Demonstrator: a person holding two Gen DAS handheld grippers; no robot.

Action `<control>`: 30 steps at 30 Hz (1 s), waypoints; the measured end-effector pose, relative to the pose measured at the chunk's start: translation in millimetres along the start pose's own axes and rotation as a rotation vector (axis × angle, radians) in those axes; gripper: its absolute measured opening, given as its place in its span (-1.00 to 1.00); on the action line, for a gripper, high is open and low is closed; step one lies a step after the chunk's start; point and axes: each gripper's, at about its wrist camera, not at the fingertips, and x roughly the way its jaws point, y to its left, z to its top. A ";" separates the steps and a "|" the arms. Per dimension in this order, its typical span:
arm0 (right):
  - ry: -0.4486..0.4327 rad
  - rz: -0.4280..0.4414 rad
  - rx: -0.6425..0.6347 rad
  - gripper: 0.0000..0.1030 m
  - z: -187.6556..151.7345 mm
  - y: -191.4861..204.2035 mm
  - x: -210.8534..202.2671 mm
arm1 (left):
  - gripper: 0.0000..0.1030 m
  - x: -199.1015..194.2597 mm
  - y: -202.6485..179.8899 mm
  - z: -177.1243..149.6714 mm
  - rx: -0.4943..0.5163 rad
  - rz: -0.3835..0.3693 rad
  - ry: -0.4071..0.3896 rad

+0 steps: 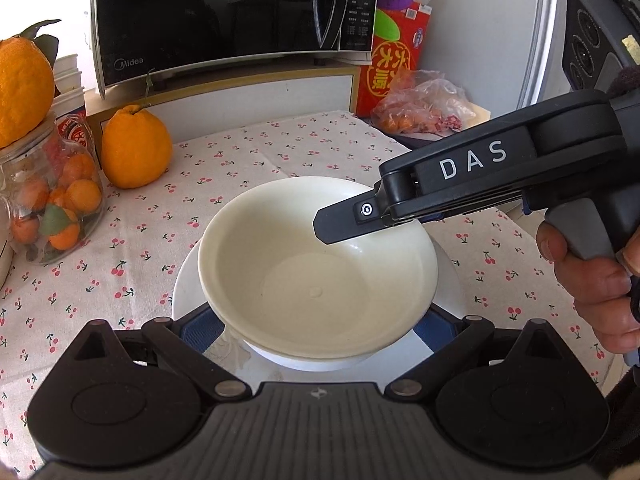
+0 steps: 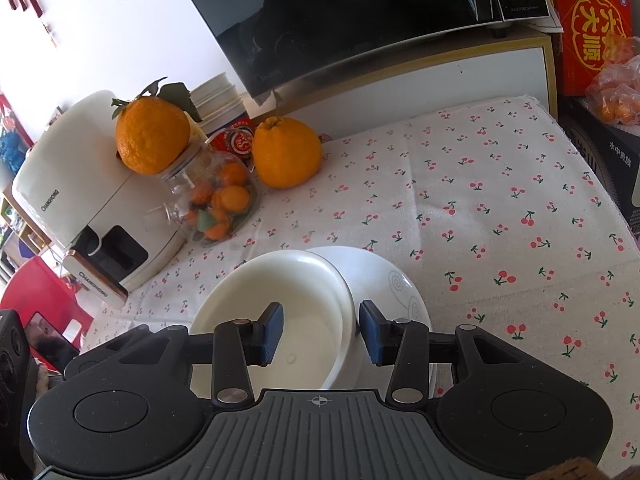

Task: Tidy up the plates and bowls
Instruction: 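Lift the bowl stack with both grippers and lower it onto the plate stack, then open both grippers and release the bowls on the plates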

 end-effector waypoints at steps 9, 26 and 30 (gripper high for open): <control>0.000 0.003 0.006 -0.17 0.1 -0.8 -0.2 | 0.93 1.1 0.5 1.2 -0.004 -0.007 0.010; -0.069 -0.007 0.056 0.31 9.1 -12.1 -21.3 | 0.97 -18.8 1.2 -2.8 0.014 0.007 -0.017; -0.098 -0.024 0.039 0.38 8.6 -11.9 -32.5 | 0.98 -33.7 1.8 -6.8 0.003 0.002 -0.035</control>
